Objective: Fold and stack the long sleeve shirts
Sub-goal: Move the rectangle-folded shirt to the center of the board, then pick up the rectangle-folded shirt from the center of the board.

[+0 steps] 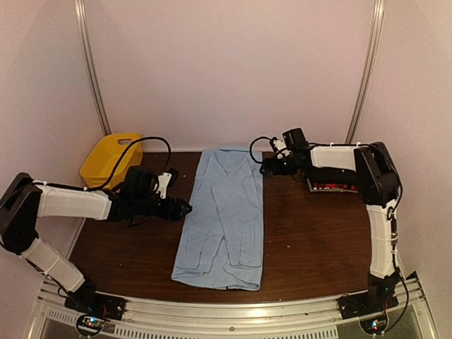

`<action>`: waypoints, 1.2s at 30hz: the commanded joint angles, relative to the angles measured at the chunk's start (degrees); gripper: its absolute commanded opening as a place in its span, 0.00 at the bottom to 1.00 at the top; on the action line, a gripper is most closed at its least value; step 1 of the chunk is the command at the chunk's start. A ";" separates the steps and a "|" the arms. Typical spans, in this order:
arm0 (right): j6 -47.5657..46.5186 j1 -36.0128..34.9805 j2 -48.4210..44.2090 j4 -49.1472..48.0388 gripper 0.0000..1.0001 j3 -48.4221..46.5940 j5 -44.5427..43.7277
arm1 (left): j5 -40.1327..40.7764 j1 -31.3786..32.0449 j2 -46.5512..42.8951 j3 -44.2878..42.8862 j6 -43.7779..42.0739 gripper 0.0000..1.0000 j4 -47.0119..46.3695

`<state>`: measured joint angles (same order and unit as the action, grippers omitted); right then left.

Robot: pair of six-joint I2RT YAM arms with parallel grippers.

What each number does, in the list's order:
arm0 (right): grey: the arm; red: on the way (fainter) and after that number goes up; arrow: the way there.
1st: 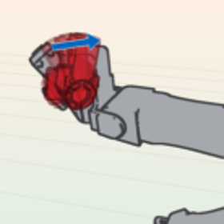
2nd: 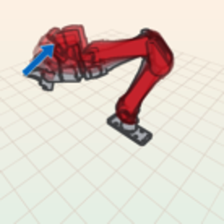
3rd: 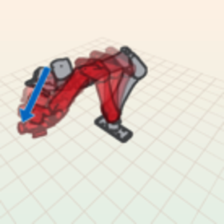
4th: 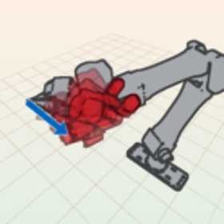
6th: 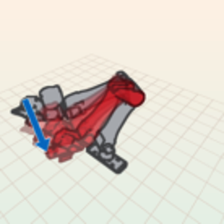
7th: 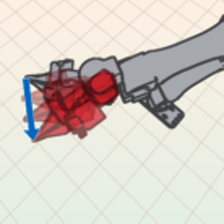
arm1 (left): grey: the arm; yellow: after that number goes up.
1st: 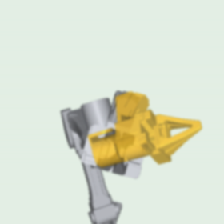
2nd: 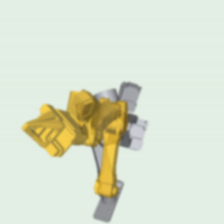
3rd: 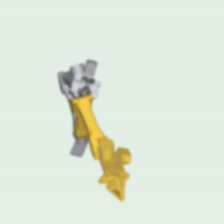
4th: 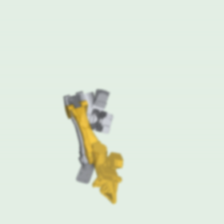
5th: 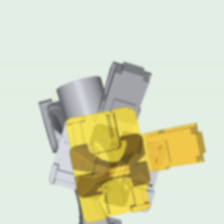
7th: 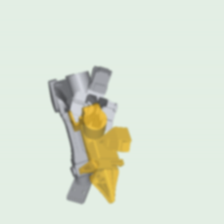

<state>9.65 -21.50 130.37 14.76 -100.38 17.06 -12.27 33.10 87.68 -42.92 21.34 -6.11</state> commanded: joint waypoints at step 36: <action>13.82 -42.37 -68.48 -13.47 0.97 73.33 -21.49 | 8.10 -0.08 -46.69 23.75 14.72 0.98 7.95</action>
<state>21.76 -56.62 57.87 -1.39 -24.97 4.95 -1.76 33.10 41.43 -20.12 34.28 1.63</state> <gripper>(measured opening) 0.978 0.974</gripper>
